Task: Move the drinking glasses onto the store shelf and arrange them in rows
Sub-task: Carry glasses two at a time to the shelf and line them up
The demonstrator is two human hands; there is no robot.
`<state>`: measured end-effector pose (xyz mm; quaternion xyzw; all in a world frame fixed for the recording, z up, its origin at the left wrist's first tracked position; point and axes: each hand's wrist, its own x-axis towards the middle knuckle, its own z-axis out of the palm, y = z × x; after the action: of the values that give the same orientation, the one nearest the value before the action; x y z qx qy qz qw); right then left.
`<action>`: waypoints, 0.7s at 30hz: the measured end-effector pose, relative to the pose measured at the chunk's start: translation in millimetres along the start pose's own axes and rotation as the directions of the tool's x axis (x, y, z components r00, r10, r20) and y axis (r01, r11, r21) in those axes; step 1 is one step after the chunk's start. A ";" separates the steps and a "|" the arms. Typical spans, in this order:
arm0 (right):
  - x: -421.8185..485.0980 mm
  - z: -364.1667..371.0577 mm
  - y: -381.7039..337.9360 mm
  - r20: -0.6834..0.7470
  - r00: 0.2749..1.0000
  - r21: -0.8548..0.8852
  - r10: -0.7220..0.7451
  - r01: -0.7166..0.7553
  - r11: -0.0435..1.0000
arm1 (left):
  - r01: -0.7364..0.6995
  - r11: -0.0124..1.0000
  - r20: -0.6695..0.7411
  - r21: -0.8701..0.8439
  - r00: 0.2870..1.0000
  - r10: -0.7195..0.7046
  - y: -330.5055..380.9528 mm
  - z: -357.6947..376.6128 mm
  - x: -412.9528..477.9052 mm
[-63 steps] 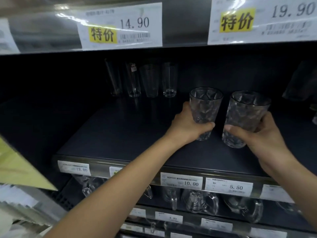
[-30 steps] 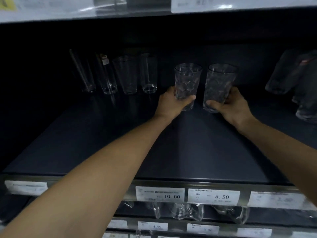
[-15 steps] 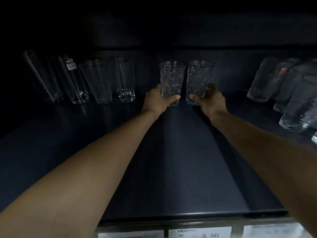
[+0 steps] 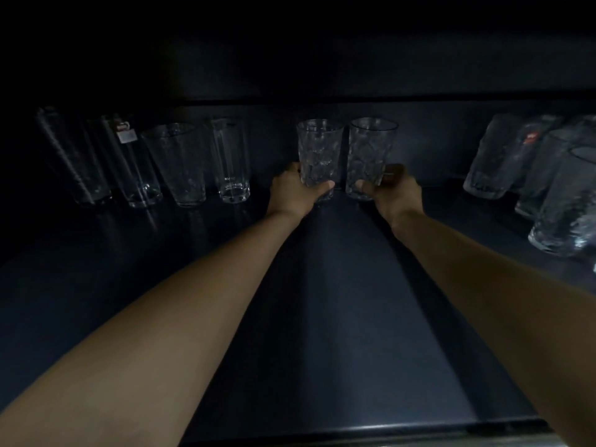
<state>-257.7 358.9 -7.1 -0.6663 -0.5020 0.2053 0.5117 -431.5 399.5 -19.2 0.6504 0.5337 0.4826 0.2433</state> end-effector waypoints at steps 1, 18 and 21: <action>-0.5 0.0 -0.3 -0.004 1.000 0.000 -0.002 0.002 1.000 | -0.001 1.000 0.000 -0.001 1.000 0.001 0.0 0.3 -0.2; -2.9 0.2 1.7 -0.016 1.000 0.059 -0.011 0.012 0.998 | 0.011 0.999 0.025 -0.052 1.000 -0.009 -7.4 2.3 5.8; 0.1 1.2 3.2 -0.016 1.000 0.036 -0.018 0.019 0.999 | 0.015 0.997 0.025 -0.071 1.000 -0.013 -7.0 2.1 5.7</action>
<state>-257.1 359.7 -10.4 -0.6540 -0.5002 0.2042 0.5295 -433.1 407.4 -23.8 0.6435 0.5176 0.4917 0.2761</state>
